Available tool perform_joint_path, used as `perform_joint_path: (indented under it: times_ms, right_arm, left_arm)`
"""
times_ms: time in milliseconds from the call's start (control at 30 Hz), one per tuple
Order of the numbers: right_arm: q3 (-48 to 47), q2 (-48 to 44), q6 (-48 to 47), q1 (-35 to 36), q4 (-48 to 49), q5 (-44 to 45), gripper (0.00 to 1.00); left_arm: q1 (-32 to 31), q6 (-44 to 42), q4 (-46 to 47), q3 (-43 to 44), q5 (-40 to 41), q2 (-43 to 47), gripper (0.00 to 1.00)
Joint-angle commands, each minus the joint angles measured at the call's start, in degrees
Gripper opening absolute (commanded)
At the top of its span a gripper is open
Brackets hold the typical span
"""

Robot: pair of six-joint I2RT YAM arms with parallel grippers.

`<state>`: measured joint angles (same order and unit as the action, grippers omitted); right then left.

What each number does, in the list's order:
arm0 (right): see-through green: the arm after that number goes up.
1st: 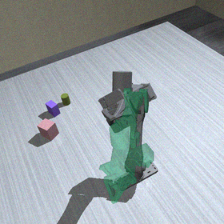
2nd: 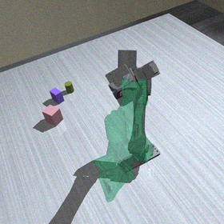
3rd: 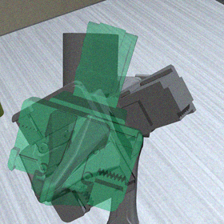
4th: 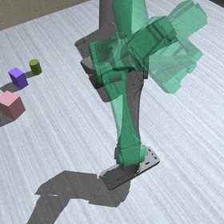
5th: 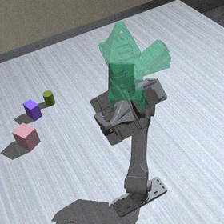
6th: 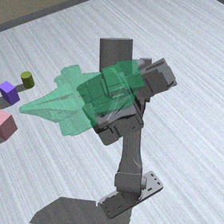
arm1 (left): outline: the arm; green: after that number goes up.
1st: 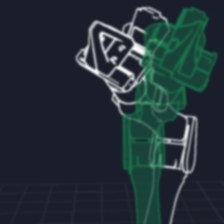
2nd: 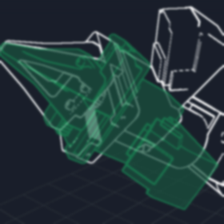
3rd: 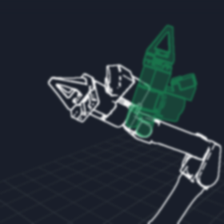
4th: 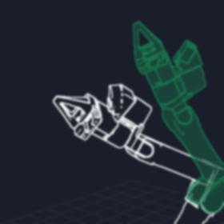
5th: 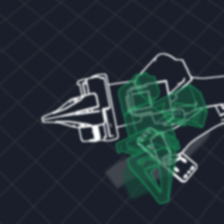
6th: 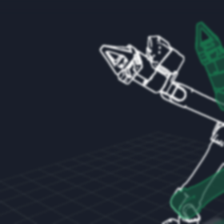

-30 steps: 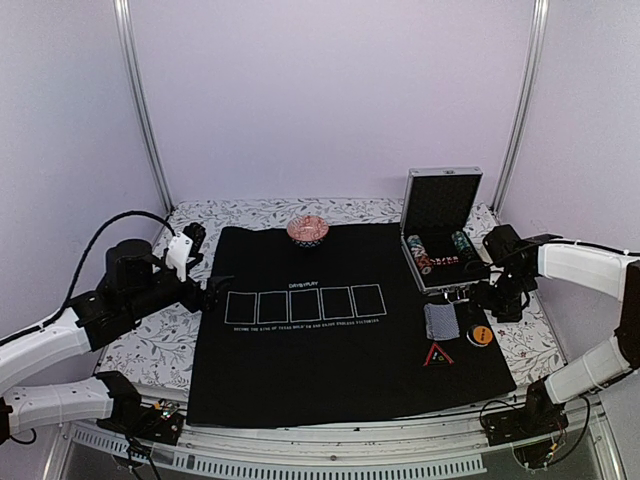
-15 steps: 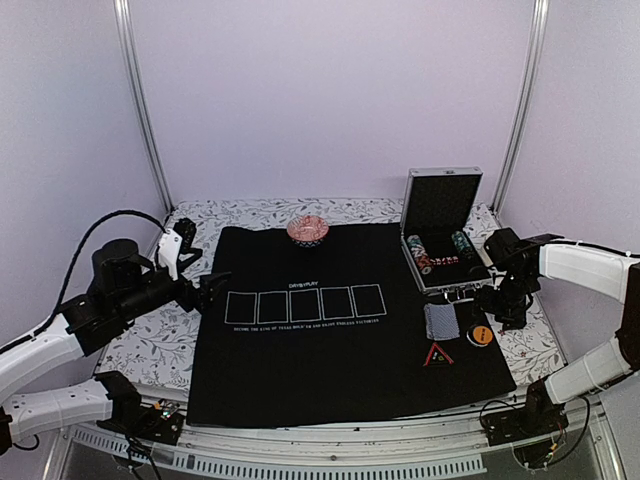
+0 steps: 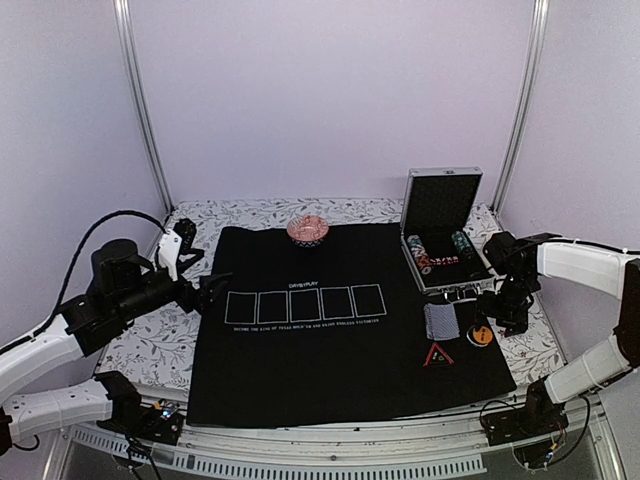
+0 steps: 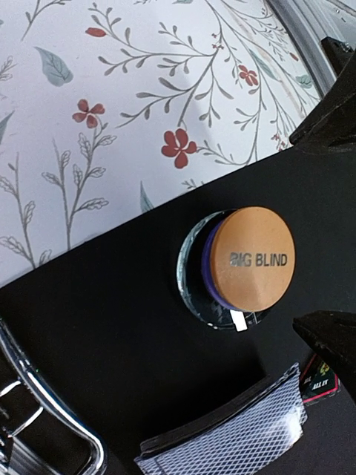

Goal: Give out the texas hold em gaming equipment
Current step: Pick up the big blind button from the poker table mat.

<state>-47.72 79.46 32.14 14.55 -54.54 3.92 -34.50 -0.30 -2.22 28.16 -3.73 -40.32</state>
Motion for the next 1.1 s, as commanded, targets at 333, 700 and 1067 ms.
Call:
perform_joint_path:
  times_ms: [333, 700, 1067]
  right_arm:
    - [-2.41, 0.38, -1.47, -0.66, 1.47, -2.11, 0.79]
    - [1.79, 6.85, -2.95, -3.2, 7.12, -1.32, 0.76]
    - [2.34, 8.59, -3.51, -3.74, 8.37, -4.13, 0.64]
  left_arm:
    - [-0.57, 0.73, 0.81, 0.8, -0.99, 1.78, 0.93]
    - [-0.57, 0.66, 0.72, 0.58, -0.9, 1.91, 0.93]
    - [-0.57, 0.49, 0.72, 0.67, -0.51, 1.92, 0.93]
